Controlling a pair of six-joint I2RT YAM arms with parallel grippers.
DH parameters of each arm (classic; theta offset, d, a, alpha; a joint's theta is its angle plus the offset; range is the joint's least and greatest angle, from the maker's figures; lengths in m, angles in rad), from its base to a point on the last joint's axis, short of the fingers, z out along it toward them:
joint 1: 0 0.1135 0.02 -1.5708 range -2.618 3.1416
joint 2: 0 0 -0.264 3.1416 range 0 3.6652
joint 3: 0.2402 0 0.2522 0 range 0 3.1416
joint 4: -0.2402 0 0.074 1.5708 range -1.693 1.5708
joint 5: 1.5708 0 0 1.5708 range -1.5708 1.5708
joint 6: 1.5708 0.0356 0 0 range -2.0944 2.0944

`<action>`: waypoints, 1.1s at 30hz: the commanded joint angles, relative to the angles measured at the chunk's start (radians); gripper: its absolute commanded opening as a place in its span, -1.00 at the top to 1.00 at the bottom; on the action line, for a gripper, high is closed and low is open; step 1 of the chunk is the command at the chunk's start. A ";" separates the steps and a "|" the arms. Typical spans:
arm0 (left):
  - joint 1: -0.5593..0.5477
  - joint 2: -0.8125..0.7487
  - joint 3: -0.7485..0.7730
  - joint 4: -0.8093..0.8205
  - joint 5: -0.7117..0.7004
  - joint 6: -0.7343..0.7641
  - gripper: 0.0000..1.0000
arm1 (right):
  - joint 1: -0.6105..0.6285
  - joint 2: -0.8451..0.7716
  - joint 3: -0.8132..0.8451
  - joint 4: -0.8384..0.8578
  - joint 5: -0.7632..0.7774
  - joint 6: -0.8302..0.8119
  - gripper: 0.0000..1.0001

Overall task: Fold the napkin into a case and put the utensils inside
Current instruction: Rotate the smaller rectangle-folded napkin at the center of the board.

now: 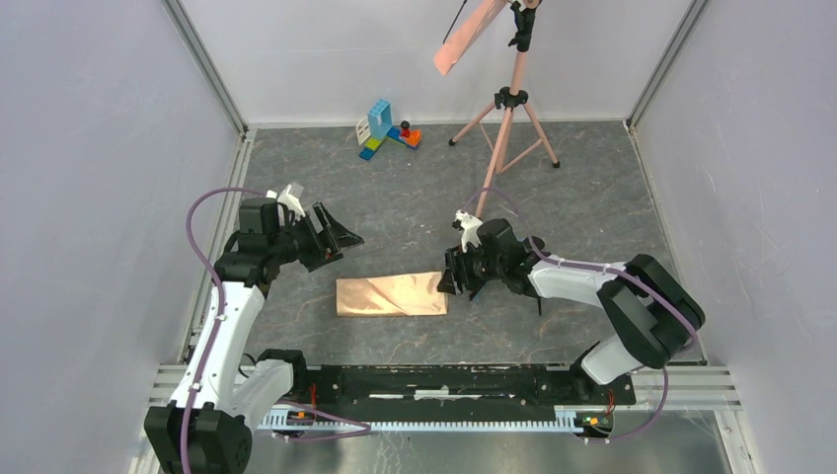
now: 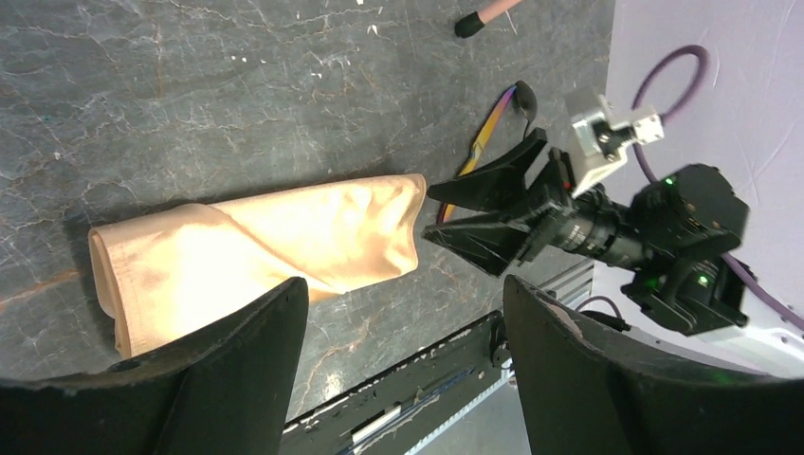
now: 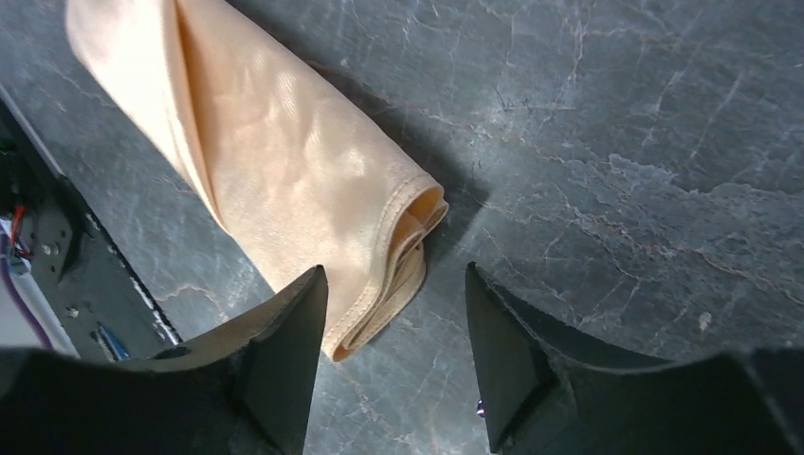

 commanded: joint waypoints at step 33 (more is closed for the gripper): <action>-0.002 -0.061 0.057 -0.082 0.139 0.184 -0.68 | 0.194 -0.060 0.315 -0.505 0.623 -0.340 -0.70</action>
